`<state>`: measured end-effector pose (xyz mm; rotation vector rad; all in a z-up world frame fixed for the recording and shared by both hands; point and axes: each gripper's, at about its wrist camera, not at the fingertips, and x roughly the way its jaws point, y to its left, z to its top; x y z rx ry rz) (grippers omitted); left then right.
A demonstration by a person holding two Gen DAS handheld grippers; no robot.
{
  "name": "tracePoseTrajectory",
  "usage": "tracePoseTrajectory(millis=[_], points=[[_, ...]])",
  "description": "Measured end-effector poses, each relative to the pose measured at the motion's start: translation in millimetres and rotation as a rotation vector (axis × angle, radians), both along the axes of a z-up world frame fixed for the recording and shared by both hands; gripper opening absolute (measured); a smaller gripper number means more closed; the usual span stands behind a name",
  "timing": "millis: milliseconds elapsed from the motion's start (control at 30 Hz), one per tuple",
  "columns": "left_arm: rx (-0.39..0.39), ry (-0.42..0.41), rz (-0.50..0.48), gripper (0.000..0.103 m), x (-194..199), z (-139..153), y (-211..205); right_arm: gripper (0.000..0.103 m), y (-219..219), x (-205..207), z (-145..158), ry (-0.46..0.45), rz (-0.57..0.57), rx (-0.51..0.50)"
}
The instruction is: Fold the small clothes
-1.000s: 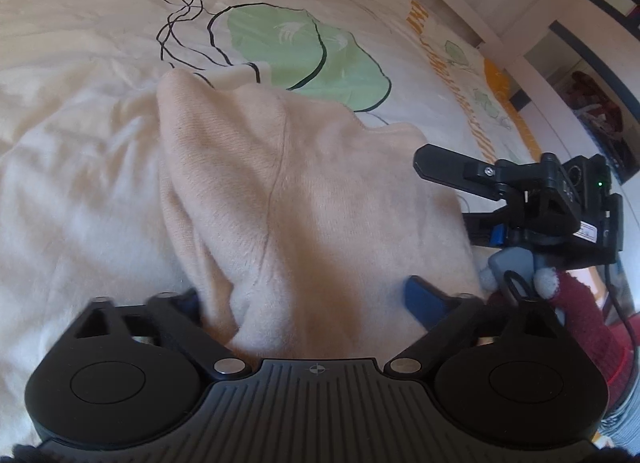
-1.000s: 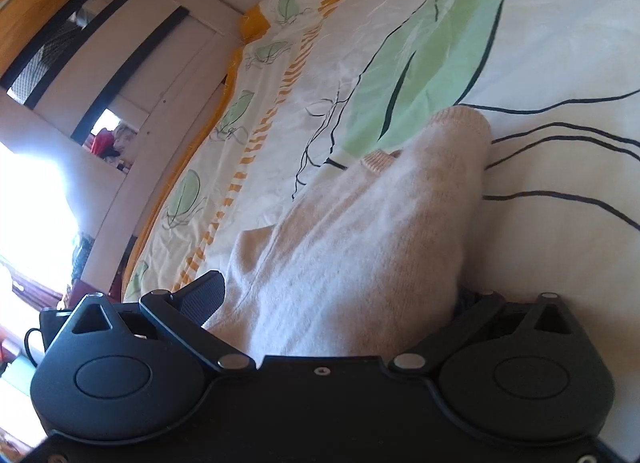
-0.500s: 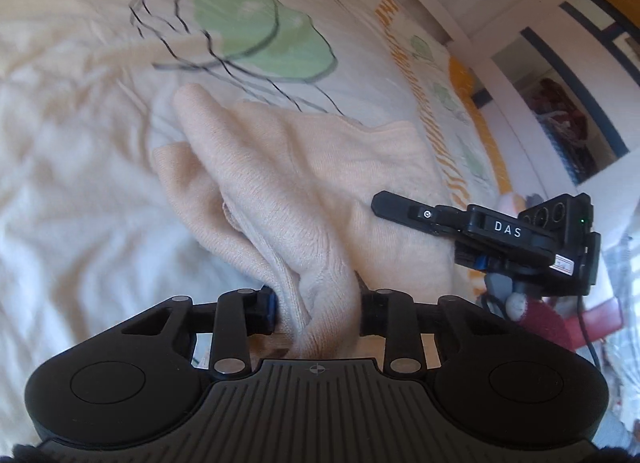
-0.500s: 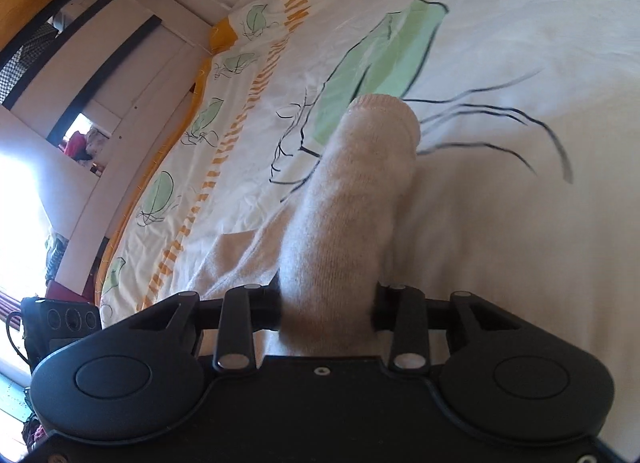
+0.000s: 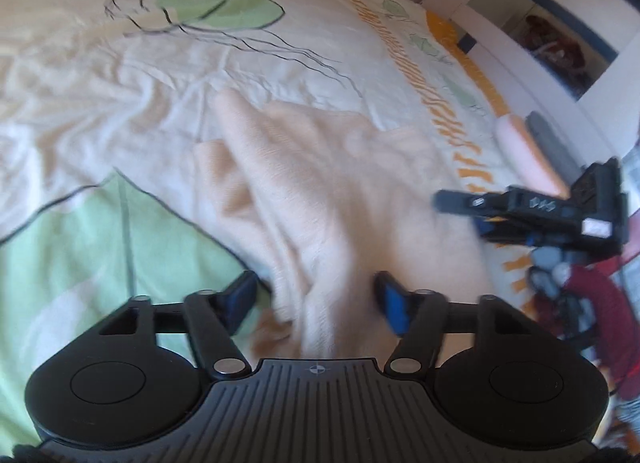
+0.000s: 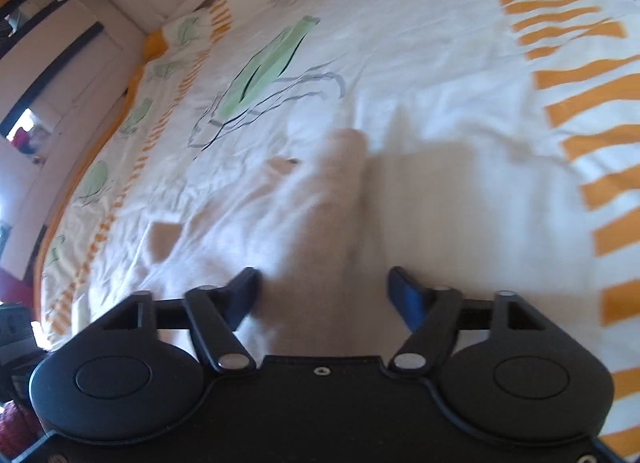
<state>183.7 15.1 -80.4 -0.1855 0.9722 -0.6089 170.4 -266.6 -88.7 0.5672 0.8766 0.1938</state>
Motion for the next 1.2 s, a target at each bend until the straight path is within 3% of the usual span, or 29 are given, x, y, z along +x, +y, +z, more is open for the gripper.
tracePoseTrajectory(millis=[33, 200, 233, 300, 500, 600, 833, 1033, 1200], points=[[0.025, -0.024, 0.009, 0.077, -5, 0, 2, 0.081, 2, -2, 2, -0.01, -0.012, -0.017], [0.031, -0.043, 0.065, 0.077, -19, 0, 14, 0.095, 17, -16, 13, -0.087, -0.036, -0.089], [0.034, -0.047, 0.072, 0.077, -22, 2, 16, 0.103, 20, -19, 16, -0.105, -0.039, -0.099], [0.047, -0.064, 0.092, 0.077, -28, 8, 19, 0.103, 24, -27, 21, -0.136, -0.048, -0.124], [0.093, -0.299, 0.141, 0.077, -45, 52, 10, 0.103, 31, -48, 27, -0.192, -0.084, -0.162], [0.145, -0.344, 0.154, 0.077, -33, 57, -4, 0.103, 35, -51, 28, -0.198, -0.088, -0.159], [0.302, -0.292, 0.195, 0.079, -12, 13, -11, 0.103, 53, -62, 28, -0.197, -0.063, -0.206], [0.259, -0.26, 0.231, 0.085, -11, 3, 4, 0.103, 72, -68, 28, -0.187, -0.012, -0.297], [0.269, -0.283, 0.239, 0.086, -18, -1, 3, 0.103, 97, -70, 6, -0.111, 0.087, -0.43]])
